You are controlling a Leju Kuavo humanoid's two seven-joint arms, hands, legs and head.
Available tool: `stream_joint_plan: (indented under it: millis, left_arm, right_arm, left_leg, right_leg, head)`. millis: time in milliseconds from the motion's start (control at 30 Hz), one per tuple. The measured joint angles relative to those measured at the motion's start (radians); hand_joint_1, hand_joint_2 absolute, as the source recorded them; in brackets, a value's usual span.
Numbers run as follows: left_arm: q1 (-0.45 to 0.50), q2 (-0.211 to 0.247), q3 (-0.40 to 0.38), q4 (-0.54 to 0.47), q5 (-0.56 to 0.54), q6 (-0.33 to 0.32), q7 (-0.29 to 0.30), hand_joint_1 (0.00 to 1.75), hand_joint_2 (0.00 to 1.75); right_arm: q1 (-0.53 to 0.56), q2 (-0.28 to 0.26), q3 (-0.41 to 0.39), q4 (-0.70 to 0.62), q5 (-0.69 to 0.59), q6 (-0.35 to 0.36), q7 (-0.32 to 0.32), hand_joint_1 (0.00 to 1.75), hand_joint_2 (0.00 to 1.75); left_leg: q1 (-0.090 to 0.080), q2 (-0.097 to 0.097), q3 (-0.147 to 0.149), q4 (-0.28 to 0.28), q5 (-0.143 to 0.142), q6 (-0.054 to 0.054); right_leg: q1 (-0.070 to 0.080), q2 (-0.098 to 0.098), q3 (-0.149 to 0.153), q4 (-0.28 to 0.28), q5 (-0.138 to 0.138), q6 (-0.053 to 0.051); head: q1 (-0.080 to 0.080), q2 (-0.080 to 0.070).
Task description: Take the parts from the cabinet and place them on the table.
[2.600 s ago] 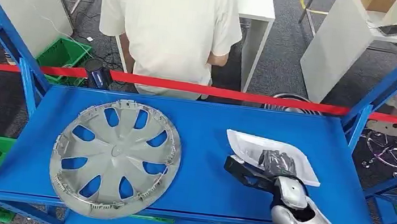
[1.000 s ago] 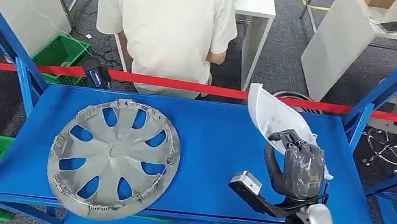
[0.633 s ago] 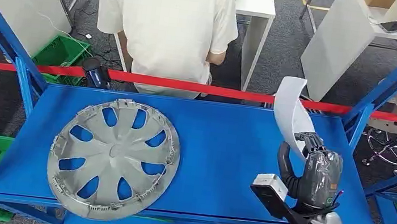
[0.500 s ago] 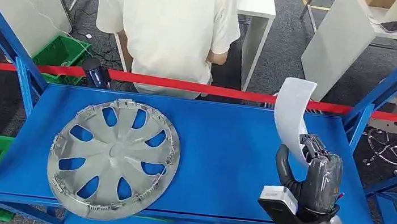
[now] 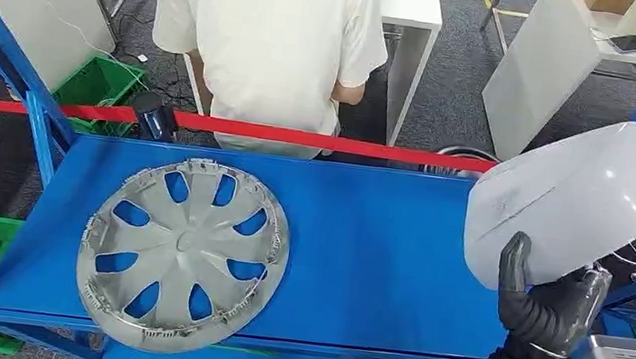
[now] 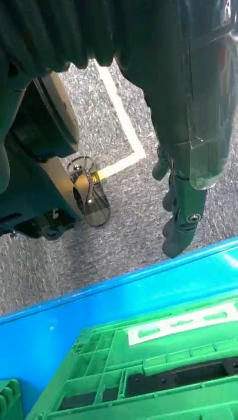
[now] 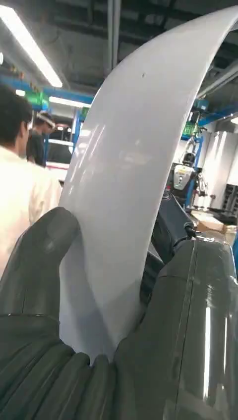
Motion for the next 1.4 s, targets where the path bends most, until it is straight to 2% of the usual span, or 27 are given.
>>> stream_joint_plan:
  millis: [300, 500, 700, 833, 867, 933, 967, 1000, 1033, 1100, 1133, 1167, 1200, 1233, 1300, 1333, 1367, 1400]
  left_arm:
    - [-0.001, 0.001, 0.002, 0.0, 0.014, 0.003, -0.013, 0.0, 1.75]
    - [-0.002, 0.002, 0.002, 0.0, 0.015, 0.012, -0.014, 0.0, 1.75]
    - [-0.006, 0.002, 0.003, 0.0, 0.021, 0.018, -0.028, 0.0, 1.75]
    - [-0.01, 0.002, 0.013, 0.0, 0.031, -0.001, -0.041, 0.0, 1.75]
    - [-0.01, 0.004, 0.018, 0.0, 0.034, -0.009, -0.043, 0.0, 1.75]
    - [-0.013, 0.006, 0.022, 0.0, 0.039, -0.018, -0.049, 0.0, 1.75]
    - [-0.015, 0.006, 0.026, -0.001, 0.04, -0.021, -0.054, 0.0, 1.75]
    - [-0.018, 0.006, 0.028, -0.002, 0.041, -0.021, -0.058, 0.0, 1.75]
    - [-0.02, 0.008, 0.031, -0.002, 0.042, -0.021, -0.06, 0.0, 1.75]
    - [-0.019, 0.01, 0.037, -0.002, 0.044, -0.021, -0.067, 0.0, 1.75]
    - [-0.017, 0.01, 0.04, -0.002, 0.044, -0.021, -0.071, 0.0, 1.75]
    - [-0.017, 0.011, 0.043, -0.002, 0.046, -0.02, -0.078, 0.0, 1.75]
    - [-0.016, 0.011, 0.044, -0.002, 0.047, -0.02, -0.083, 0.0, 1.75]
    - [-0.017, 0.012, 0.044, -0.002, 0.049, -0.02, -0.088, 0.0, 1.75]
    - [-0.017, 0.013, 0.048, -0.002, 0.053, -0.02, -0.093, 0.0, 1.75]
    - [-0.017, 0.016, 0.052, -0.002, 0.055, -0.018, -0.094, 0.0, 1.75]
    - [-0.017, 0.016, 0.054, -0.002, 0.055, -0.017, -0.094, 0.0, 1.75]
    - [-0.015, 0.017, 0.055, -0.002, 0.054, -0.012, -0.089, 0.0, 1.75]
  right_arm:
    - [0.007, 0.004, -0.021, -0.051, -0.122, 0.0, -0.067, 1.75, 1.75]
    - [0.007, 0.004, -0.03, -0.063, -0.14, 0.001, -0.085, 1.75, 1.75]
    - [0.01, 0.006, -0.037, -0.075, -0.061, 0.001, -0.091, 1.75, 1.75]
    - [0.012, 0.009, -0.039, -0.084, 0.019, 0.001, -0.07, 1.75, 1.75]
    - [0.012, 0.011, -0.04, -0.084, 0.049, 0.001, -0.062, 1.75, 1.75]
    - [0.014, 0.016, -0.045, -0.087, 0.107, 0.001, -0.04, 1.75, 1.75]
    - [0.014, 0.017, -0.047, -0.094, 0.143, 0.001, -0.025, 1.75, 1.75]
    - [0.014, 0.018, -0.048, -0.099, 0.17, 0.001, -0.018, 1.75, 1.75]
    - [0.013, 0.019, -0.05, -0.101, 0.194, 0.001, -0.009, 1.75, 1.75]
    - [0.016, 0.022, -0.053, -0.101, 0.235, 0.001, 0.015, 1.75, 1.75]
    - [0.018, 0.024, -0.054, -0.101, 0.26, 0.001, 0.026, 1.75, 1.75]
    - [0.019, 0.026, -0.054, -0.102, 0.293, 0.001, 0.035, 1.75, 1.75]
    - [0.021, 0.03, -0.056, -0.103, 0.326, 0.001, 0.042, 1.75, 1.75]
    - [0.023, 0.035, -0.057, -0.106, 0.348, 0.001, 0.043, 1.75, 1.75]
    - [0.025, 0.042, -0.061, -0.113, 0.362, 0.0, 0.047, 1.75, 1.75]
    - [0.025, 0.046, -0.063, -0.115, 0.364, 0.0, 0.05, 1.75, 1.75]
    - [0.028, 0.049, -0.065, -0.117, 0.364, 0.0, 0.053, 1.75, 1.75]
    - [0.035, 0.054, -0.072, -0.118, 0.358, 0.0, 0.054, 1.75, 1.75]
  left_leg:
    - [0.0, 0.0, 0.0, 0.0, 0.0, 0.0]
    - [0.0, 0.001, 0.0, 0.0, 0.0, 0.0]
    - [0.0, 0.001, 0.0, 0.0, 0.0, 0.0]
    - [0.0, 0.0, 0.0, 0.0, 0.0, 0.0]
    - [-0.006, -0.001, -0.001, 0.006, -0.005, 0.009]
    - [-0.004, -0.001, 0.0, -0.001, 0.004, 0.016]
    - [0.003, 0.001, 0.003, -0.015, 0.013, 0.017]
    - [0.009, 0.003, 0.006, -0.024, 0.021, 0.018]
    - [0.011, 0.003, 0.004, -0.026, 0.023, 0.019]
    - [0.012, 0.006, -0.002, -0.026, 0.026, 0.017]
    - [0.012, 0.007, -0.005, -0.024, 0.027, 0.015]
    - [0.013, 0.007, -0.007, -0.022, 0.028, 0.013]
    - [0.014, 0.007, -0.008, -0.02, 0.028, 0.012]
    - [0.017, 0.005, -0.009, -0.017, 0.028, 0.008]
    - [0.018, 0.001, -0.011, -0.008, 0.026, -0.006]
    - [0.014, -0.002, -0.018, 0.002, 0.024, -0.014]
    - [0.014, -0.003, -0.026, 0.004, 0.029, -0.021]
    - [0.014, -0.003, -0.031, 0.004, 0.034, -0.028]
  right_leg:
    - [0.0, 0.0, 0.0, 0.0, 0.0, 0.0]
    - [0.0, 0.0, 0.0, 0.0, 0.0, 0.0]
    - [0.0, 0.0, 0.0, 0.0, 0.0, 0.0]
    - [0.0, 0.0, 0.0, 0.0, 0.0, 0.0]
    - [-0.003, 0.0, 0.0, -0.006, 0.004, 0.007]
    - [-0.002, 0.0, 0.001, -0.006, 0.008, 0.014]
    - [0.0, 0.001, 0.003, -0.011, 0.006, 0.015]
    - [-0.001, 0.0, -0.002, 0.002, -0.01, 0.018]
    - [-0.001, 0.0, -0.027, 0.055, -0.053, 0.021]
    - [-0.006, 0.0, -0.113, 0.248, -0.147, 0.029]
    - [-0.009, 0.0, -0.146, 0.321, -0.169, 0.031]
    - [-0.011, -0.001, -0.156, 0.337, -0.16, 0.032]
    - [-0.013, -0.001, -0.14, 0.306, -0.131, 0.032]
    - [-0.014, -0.001, -0.107, 0.238, -0.087, 0.033]
    - [-0.021, 0.0, -0.016, 0.052, 0.001, 0.038]
    - [-0.018, 0.003, -0.006, 0.017, -0.003, 0.037]
    - [-0.018, 0.005, -0.014, 0.022, 0.0, 0.019]
    - [-0.016, 0.005, -0.022, 0.028, 0.001, 0.014]
  head:
    - [-0.002, 0.0]
    - [0.0, 0.0]
    - [0.0, 0.0]
    - [0.0, 0.0]
    - [-0.001, 0.0]
    - [-0.008, 0.0]
    - [-0.01, 0.0]
    - [-0.008, 0.0]
    - [-0.002, 0.0]
    - [0.014, 0.0]
    - [0.017, 0.0]
    - [0.018, 0.0]
    - [0.019, 0.0]
    - [0.021, 0.0]
    - [0.023, 0.0]
    - [0.032, 0.0]
    - [0.031, 0.0]
    - [0.025, 0.0]
